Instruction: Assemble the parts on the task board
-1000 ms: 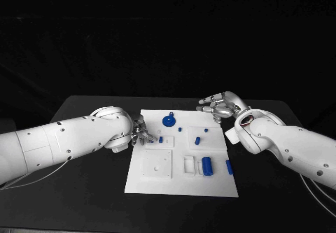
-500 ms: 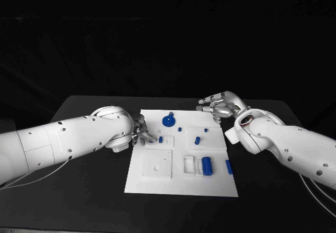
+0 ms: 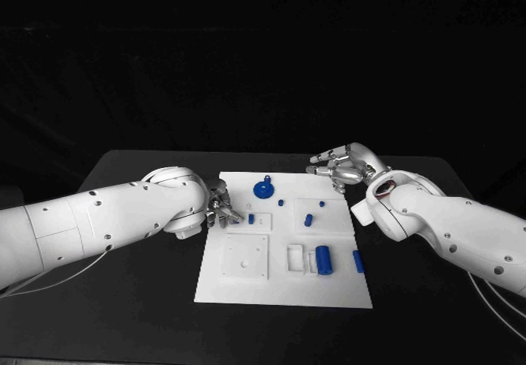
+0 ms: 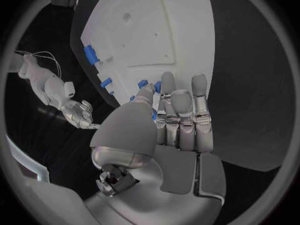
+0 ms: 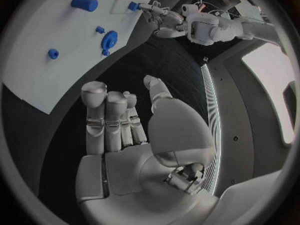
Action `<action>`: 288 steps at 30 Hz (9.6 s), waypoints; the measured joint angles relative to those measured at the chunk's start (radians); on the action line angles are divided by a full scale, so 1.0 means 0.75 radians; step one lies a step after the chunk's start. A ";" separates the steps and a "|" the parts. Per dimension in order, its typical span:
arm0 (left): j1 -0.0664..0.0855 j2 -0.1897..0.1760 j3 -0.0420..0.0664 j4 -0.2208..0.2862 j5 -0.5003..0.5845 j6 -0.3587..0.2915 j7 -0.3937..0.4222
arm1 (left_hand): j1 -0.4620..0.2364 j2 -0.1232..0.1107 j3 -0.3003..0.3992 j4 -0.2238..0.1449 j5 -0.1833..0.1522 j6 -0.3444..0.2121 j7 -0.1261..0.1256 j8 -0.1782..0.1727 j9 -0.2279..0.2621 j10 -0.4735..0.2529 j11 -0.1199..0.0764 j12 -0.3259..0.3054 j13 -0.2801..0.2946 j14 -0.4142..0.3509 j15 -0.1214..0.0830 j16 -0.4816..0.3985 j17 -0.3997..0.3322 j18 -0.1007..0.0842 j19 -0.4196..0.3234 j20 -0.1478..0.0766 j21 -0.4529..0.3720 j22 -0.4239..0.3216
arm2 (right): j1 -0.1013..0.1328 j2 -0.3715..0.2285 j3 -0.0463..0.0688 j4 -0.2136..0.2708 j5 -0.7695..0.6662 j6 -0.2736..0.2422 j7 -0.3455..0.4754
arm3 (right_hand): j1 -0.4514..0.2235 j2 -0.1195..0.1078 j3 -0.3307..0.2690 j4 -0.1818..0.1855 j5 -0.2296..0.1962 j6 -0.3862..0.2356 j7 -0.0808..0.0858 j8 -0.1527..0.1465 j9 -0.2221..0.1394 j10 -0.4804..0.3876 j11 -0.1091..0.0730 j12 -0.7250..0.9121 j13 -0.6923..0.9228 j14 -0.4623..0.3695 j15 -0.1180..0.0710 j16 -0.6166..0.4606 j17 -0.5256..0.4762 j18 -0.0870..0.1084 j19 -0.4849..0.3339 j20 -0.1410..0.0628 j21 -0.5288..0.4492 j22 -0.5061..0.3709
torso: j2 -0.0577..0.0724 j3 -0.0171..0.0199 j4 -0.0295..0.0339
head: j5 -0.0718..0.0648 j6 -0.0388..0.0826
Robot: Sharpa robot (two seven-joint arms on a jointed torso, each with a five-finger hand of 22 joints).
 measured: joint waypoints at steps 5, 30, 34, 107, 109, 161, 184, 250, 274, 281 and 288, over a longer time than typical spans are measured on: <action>-0.001 -0.005 -0.001 0.005 0.002 -0.010 0.005 | -0.021 0.021 0.000 0.000 0.090 0.000 0.000 0.000 -0.001 0.000 0.000 0.000 -0.007 0.006 -0.001 0.000 0.005 0.000 0.000 0.000 0.026 0.000 | 0.000 0.000 0.000 -0.001 0.000 0.000 0.000 | 0.000 0.000 0.003 -0.003 0.008 0.000 0.000 0.000 0.000 0.000 0.000 0.000 0.000 0.000 0.000 0.000 0.000 0.000 0.000 0.000 0.000 0.000 | 0.000 -0.0006 0.0000 | 0.000 0.001; -0.010 -0.045 0.010 0.052 -0.002 -0.055 0.017 | -0.091 0.037 0.019 -0.026 0.183 0.031 -0.007 -0.007 0.095 -0.002 0.002 0.034 -0.013 0.015 -0.004 0.010 0.016 0.000 -0.019 -0.010 0.087 0.000 | -0.001 0.003 0.000 -0.004 0.000 0.002 0.000 | -0.005 -0.005 0.011 -0.003 0.017 0.000 0.000 0.000 0.000 0.000 0.000 0.000 0.000 0.000 0.000 0.000 0.000 0.000 0.000 0.000 0.000 0.000 | -0.001 0.0004 0.0010 | -0.001 0.007; -0.009 -0.050 0.023 0.058 -0.003 -0.053 0.020 | -0.096 0.035 0.019 -0.028 0.183 0.032 -0.008 -0.005 0.097 -0.002 0.002 0.039 -0.013 0.016 -0.003 0.010 0.016 0.000 -0.024 -0.005 0.087 0.000 | -0.001 0.003 0.000 -0.004 0.000 0.002 0.000 | -0.005 -0.005 0.011 -0.003 0.017 0.000 0.000 0.000 0.000 0.000 0.000 0.000 0.000 0.000 0.000 0.000 0.000 0.000 0.000 0.000 0.000 0.000 | -0.001 0.0003 0.0009 | -0.001 0.009; 0.104 0.181 -0.001 -0.307 0.069 0.482 0.111 | -0.066 0.018 0.024 -0.050 0.173 0.019 -0.005 -0.016 0.318 -0.002 0.002 0.033 0.019 -0.013 -0.006 0.052 0.008 0.000 -0.083 0.002 0.170 0.000 | -0.002 0.030 0.000 -0.013 0.000 0.003 0.000 | -0.011 -0.011 0.011 -0.003 0.026 0.000 0.000 0.000 0.000 0.000 0.000 0.000 0.000 0.000 0.000 0.000 0.000 0.000 0.000 0.000 0.000 0.000 | -0.001 -0.0022 0.0015 | 0.003 -0.017; 0.102 0.177 -0.002 -0.300 0.062 0.471 0.106 | -0.069 0.015 0.024 -0.050 0.173 0.019 -0.005 -0.016 0.318 -0.002 0.002 0.039 0.019 -0.013 -0.006 0.051 0.008 0.000 -0.083 0.002 0.170 0.000 | -0.002 0.030 0.000 -0.013 0.000 0.003 0.000 | -0.011 -0.011 0.011 -0.003 0.026 0.000 0.000 0.000 0.000 0.001 0.001 0.000 0.000 0.000 0.000 0.000 0.000 0.000 0.000 0.000 0.000 0.000 | 0.000 -0.0022 0.0015 | 0.003 -0.016; 0.070 0.156 0.000 -0.265 0.014 0.421 0.086 | -0.087 -0.002 0.058 -0.069 0.186 0.024 -0.009 -0.005 0.300 0.001 -0.001 0.044 0.013 -0.011 0.002 0.051 0.011 0.000 -0.083 0.002 0.175 -0.001 | -0.002 0.033 0.000 -0.017 0.001 0.006 0.000 | -0.010 -0.011 0.016 0.002 0.026 0.000 0.000 0.000 0.000 -0.003 -0.003 0.000 0.000 0.000 0.000 0.000 0.000 0.000 0.000 0.000 0.000 0.000 | 0.000 -0.0008 0.0009 | 0.008 -0.015; 0.069 0.156 0.000 -0.264 0.014 0.428 0.087 | -0.087 -0.002 0.058 -0.069 0.189 0.028 -0.013 -0.005 0.300 0.003 -0.003 0.044 0.009 -0.008 0.005 0.051 0.012 0.000 -0.083 0.002 0.175 -0.001 | -0.002 0.033 0.000 -0.018 0.001 0.007 0.000 | -0.011 -0.011 0.016 0.002 0.026 0.000 0.000 0.000 0.000 0.000 0.000 0.000 0.000 0.000 0.000 0.000 0.000 0.000 0.000 0.000 0.000 0.000 | 0.000 -0.0008 0.0008 | 0.010 -0.015; 0.069 0.164 0.002 -0.293 0.023 0.480 0.119 | -0.096 -0.011 0.054 -0.073 0.232 0.041 -0.017 -0.013 0.323 0.007 -0.008 0.060 0.007 -0.006 0.002 0.051 0.016 0.000 -0.083 0.002 0.195 -0.001 | -0.003 0.037 0.000 -0.022 0.001 0.008 0.000 | -0.010 -0.011 0.020 -0.002 0.026 0.000 0.000 0.000 0.000 0.000 0.000 0.000 0.000 0.000 0.000 0.000 0.000 0.000 0.000 0.000 0.000 0.000 | 0.000 -0.0001 0.0003 | 0.004 -0.016; 0.090 0.158 0.004 -0.320 0.105 0.504 0.125 | -0.106 -0.018 0.059 -0.077 0.232 0.038 -0.014 -0.013 0.331 0.007 -0.008 0.064 0.007 0.001 -0.001 0.051 0.016 0.000 -0.083 0.002 0.201 -0.001 | -0.003 0.036 0.000 -0.022 0.001 0.008 -0.001 | -0.011 -0.011 0.020 -0.002 0.026 0.000 0.000 0.000 0.000 0.000 0.000 0.000 0.000 0.000 0.000 0.000 0.000 0.000 0.000 0.000 0.000 0.000 | 0.000 -0.0006 0.0004 | 0.000 -0.018; 0.100 0.163 0.005 -0.345 0.146 0.553 0.128 | -0.104 -0.016 0.060 -0.079 0.231 0.038 -0.014 -0.014 0.331 0.007 -0.008 0.064 0.007 -0.004 -0.006 0.051 0.016 0.000 -0.088 -0.003 0.201 -0.001 | -0.003 0.037 0.000 -0.022 0.001 0.008 -0.001 | -0.010 -0.011 0.020 -0.002 0.026 0.000 0.000 0.000 0.000 0.000 0.000 0.000 0.000 0.000 0.000 0.000 0.000 0.000 0.000 0.000 0.000 0.000 | 0.001 -0.0009 0.0003 | 0.001 -0.019; 0.105 0.191 0.006 -0.400 0.191 0.635 0.133 | -0.104 -0.015 0.061 -0.079 0.235 0.038 -0.014 -0.016 0.335 0.007 -0.008 0.064 0.007 -0.004 -0.006 0.051 0.017 0.000 -0.088 -0.003 0.206 -0.001 | -0.003 0.038 0.000 -0.023 0.001 0.008 -0.001 | -0.011 -0.011 0.020 -0.002 0.026 0.000 0.000 0.000 0.000 0.000 0.000 0.000 0.000 0.000 0.000 0.000 0.000 0.000 0.000 0.000 0.000 0.000 | 0.001 -0.0009 0.0001 | 0.000 -0.022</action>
